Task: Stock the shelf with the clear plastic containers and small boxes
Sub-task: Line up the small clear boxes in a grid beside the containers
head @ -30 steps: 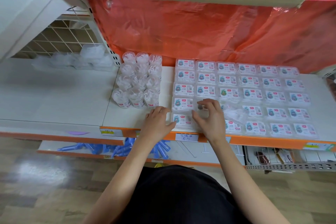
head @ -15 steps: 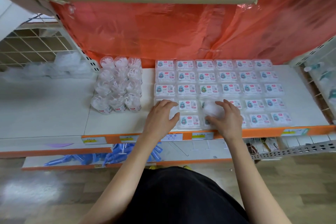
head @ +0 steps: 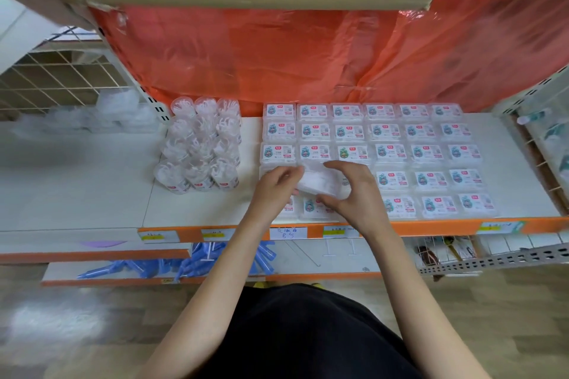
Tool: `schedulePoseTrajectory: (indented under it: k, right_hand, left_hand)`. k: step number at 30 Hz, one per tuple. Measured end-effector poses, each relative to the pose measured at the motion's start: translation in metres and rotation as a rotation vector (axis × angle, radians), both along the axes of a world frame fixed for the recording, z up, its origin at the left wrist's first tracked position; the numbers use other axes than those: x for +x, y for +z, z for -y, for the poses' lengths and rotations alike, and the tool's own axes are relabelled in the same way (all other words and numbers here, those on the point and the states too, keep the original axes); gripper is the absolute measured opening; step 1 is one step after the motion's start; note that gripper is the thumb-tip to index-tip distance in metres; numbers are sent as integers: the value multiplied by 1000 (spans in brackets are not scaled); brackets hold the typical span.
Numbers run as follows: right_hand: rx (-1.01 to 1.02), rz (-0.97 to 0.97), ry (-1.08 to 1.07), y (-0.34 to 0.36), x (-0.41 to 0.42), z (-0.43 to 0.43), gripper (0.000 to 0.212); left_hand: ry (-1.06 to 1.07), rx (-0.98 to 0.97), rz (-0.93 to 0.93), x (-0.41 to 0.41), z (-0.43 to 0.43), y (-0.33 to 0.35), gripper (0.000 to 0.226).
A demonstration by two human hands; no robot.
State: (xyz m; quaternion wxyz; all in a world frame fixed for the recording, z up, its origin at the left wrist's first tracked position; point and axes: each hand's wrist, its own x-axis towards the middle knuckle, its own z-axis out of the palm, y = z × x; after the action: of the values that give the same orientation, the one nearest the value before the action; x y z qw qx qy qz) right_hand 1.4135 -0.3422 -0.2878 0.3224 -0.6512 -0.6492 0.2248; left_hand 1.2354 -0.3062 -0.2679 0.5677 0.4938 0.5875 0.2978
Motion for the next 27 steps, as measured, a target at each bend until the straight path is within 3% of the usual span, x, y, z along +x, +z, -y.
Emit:
schedulePoseTrajectory:
  k: [4,9,14,17,23,27]
  right_hand:
    - [37,-79,62,2,-12,-4,57]
    - [-53,-453,-99,0,-24,-3,59]
    - [-244,-787,-170,-1,-26,-10,29]
    - [-211,-832,-132,-3,-28,-9,26]
    - [-110,-721,26,-8,-24,-8,30]
    - [-96,-598,96,-17,-24,-8,41]
  left_hand:
    - [94,-80,181,-7,2,-2,16]
    - [161,-81,319,-17,4,-3,19]
    - [148,-52,340,-22,4,-3,23]
    - [183,-97,351,-23,2,-2,13]
    - [239,-202,300,-27,-9,-3,37]
    - [222,-140,260,-26,-8,-7,11]
